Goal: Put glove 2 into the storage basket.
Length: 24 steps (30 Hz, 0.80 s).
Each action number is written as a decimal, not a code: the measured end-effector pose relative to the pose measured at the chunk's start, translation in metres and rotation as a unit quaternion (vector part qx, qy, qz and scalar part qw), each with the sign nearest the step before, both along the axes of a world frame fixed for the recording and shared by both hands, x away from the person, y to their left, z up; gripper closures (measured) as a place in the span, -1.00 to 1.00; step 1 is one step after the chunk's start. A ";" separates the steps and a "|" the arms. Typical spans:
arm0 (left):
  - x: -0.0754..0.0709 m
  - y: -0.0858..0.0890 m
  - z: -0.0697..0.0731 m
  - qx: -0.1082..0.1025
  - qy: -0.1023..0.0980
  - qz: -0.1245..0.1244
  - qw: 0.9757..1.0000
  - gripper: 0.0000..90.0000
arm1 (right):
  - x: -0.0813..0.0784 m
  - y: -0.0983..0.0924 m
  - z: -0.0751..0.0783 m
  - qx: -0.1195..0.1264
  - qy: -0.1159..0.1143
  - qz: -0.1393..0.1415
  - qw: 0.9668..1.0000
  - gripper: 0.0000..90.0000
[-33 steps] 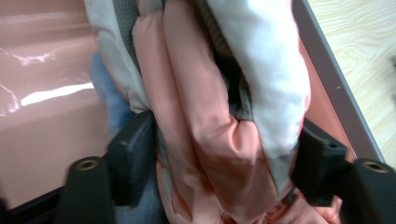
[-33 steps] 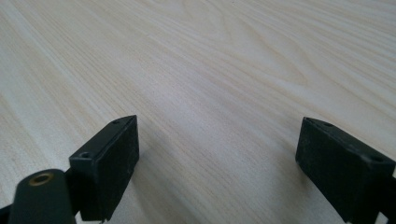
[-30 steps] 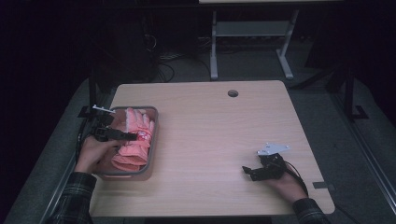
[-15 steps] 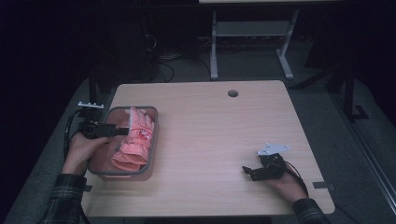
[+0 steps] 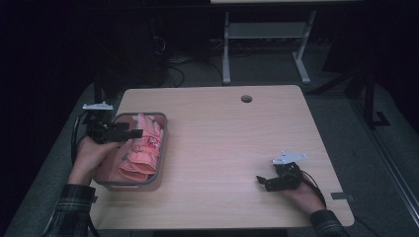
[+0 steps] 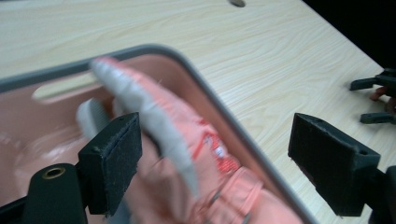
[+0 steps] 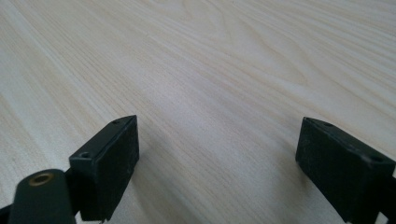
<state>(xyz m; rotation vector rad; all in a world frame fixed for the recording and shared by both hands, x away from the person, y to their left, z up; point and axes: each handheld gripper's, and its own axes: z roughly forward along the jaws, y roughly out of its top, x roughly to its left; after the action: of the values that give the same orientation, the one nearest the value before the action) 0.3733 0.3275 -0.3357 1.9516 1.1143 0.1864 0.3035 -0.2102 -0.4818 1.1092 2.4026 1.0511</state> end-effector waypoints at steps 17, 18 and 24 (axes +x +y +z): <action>-0.011 -0.063 0.004 -0.011 -0.047 -0.061 0.997 -0.62 | -0.001 -0.001 0.000 0.000 0.001 -0.002 1.000 -0.71; -0.012 -0.068 0.004 -0.011 -0.050 -0.067 0.996 -0.62 | -0.001 -0.001 0.000 0.000 0.001 -0.002 1.000 -0.71; -0.020 -0.095 0.000 -0.009 -0.065 -0.088 0.994 -0.62 | -0.001 -0.001 0.000 0.000 0.000 -0.002 1.000 -0.71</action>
<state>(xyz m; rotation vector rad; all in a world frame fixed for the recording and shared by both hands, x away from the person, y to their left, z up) 0.3535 0.2321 -0.3354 1.9800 0.8535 0.2047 0.3023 -0.2108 -0.4818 1.1137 2.3999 1.0501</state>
